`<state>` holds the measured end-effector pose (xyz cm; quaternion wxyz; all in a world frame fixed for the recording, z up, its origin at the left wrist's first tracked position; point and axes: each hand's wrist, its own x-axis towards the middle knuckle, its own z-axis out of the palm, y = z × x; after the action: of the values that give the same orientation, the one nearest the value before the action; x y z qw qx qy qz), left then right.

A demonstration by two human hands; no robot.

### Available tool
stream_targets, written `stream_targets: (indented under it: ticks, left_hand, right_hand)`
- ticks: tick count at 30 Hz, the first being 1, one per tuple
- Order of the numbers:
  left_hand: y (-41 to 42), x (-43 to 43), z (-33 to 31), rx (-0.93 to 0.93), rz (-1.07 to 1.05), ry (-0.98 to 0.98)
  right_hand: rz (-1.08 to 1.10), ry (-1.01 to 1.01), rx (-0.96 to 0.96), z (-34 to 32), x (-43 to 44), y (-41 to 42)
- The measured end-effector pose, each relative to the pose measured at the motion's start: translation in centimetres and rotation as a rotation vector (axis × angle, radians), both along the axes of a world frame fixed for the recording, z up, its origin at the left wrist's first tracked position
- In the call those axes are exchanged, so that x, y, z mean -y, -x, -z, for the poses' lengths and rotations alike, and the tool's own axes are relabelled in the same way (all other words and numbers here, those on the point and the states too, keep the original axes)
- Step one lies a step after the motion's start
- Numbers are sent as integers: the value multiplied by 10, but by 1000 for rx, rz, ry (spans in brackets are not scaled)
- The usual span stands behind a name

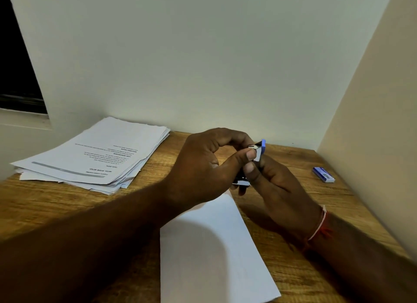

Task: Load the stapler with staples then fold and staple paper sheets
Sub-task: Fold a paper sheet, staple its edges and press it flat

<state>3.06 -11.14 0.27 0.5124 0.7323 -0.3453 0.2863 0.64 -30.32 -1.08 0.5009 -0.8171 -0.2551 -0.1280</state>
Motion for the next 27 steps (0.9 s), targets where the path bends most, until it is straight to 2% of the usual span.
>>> stream_targets:
  ticks: [11, 27]
  left_hand:
    - [0, 2, 0, 104, -2, -32]
    - [3, 4, 0, 155, 6, -26]
  right_hand:
    - [-16, -69, 33, 4, -7, 2]
    - [-9, -174, 71, 1, -15, 12]
